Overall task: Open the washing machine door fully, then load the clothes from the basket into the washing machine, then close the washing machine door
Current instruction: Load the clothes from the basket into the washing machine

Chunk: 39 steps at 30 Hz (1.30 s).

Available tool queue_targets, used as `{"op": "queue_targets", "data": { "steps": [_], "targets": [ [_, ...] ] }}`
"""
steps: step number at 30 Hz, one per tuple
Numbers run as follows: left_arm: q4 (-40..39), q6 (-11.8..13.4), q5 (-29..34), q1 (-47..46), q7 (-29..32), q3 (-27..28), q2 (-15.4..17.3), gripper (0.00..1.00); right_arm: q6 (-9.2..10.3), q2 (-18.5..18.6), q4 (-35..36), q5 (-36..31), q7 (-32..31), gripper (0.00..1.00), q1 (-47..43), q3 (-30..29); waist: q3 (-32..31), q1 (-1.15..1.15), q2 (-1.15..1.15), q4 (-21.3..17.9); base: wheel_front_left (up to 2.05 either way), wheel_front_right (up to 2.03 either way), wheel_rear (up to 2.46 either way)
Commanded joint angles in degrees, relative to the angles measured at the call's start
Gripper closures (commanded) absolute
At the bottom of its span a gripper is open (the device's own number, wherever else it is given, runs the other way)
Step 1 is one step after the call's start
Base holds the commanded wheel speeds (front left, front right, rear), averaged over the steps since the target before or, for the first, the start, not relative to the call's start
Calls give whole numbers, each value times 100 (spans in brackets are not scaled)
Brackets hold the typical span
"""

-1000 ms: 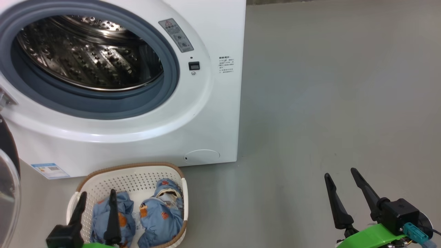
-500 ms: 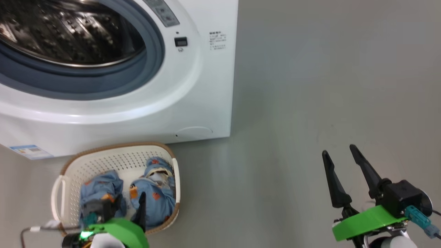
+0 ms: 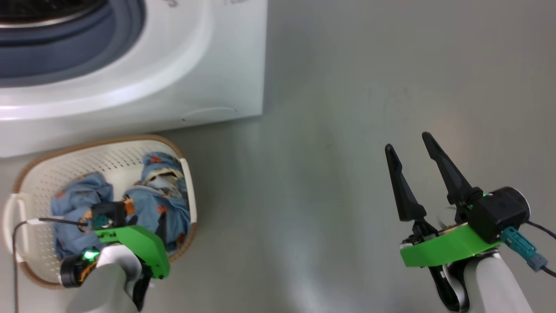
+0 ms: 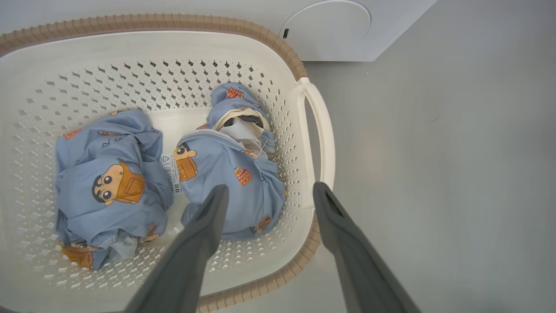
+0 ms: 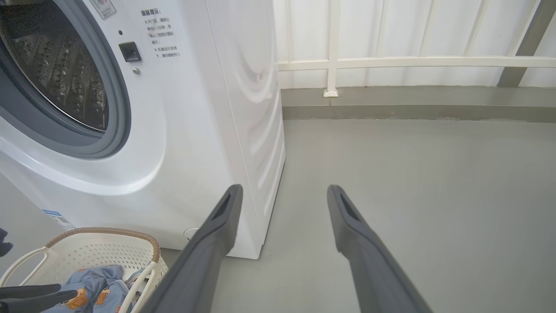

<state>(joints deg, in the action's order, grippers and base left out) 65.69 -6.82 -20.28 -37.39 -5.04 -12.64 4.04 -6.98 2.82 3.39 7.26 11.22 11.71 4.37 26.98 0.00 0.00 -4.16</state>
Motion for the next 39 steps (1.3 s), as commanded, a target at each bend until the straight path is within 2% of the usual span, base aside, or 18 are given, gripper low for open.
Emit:
{"op": "queue_targets", "data": {
  "steps": [1,13,33,34,35,36,37,39],
  "targets": [
    [110,-19,-34,-117,-14,171,256,0,-51,6,106,99,71,0,114,184,710,0,0,-448,0,0,0],
    [640,120,-325,-1051,19,455,785,0,-51,6,37,340,317,0,634,417,1803,0,0,-792,0,0,0],
    [783,353,-387,-1861,300,454,1582,0,-51,6,183,646,376,0,1072,577,2803,0,0,-1167,0,0,0],
    [786,371,-388,-1872,302,446,1580,7,-51,6,189,644,377,0,1073,569,2814,0,0,-1165,0,0,0],
    [789,388,-391,-1879,312,438,1566,40,-51,6,193,639,377,0,1070,563,2821,0,0,-1158,0,0,0],
    [792,404,-395,-1885,326,433,1568,58,-51,6,197,635,377,0,1068,560,2831,0,0,-1155,0,0,0],
    [794,403,-397,-1890,341,425,1584,100,-51,6,203,632,377,0,1069,561,2845,0,0,-1154,0,0,0],
    [799,404,-404,-1907,356,410,1590,100,-51,6,209,623,377,0,1073,564,2861,0,0,-1143,0,0,0]
  ]
}}
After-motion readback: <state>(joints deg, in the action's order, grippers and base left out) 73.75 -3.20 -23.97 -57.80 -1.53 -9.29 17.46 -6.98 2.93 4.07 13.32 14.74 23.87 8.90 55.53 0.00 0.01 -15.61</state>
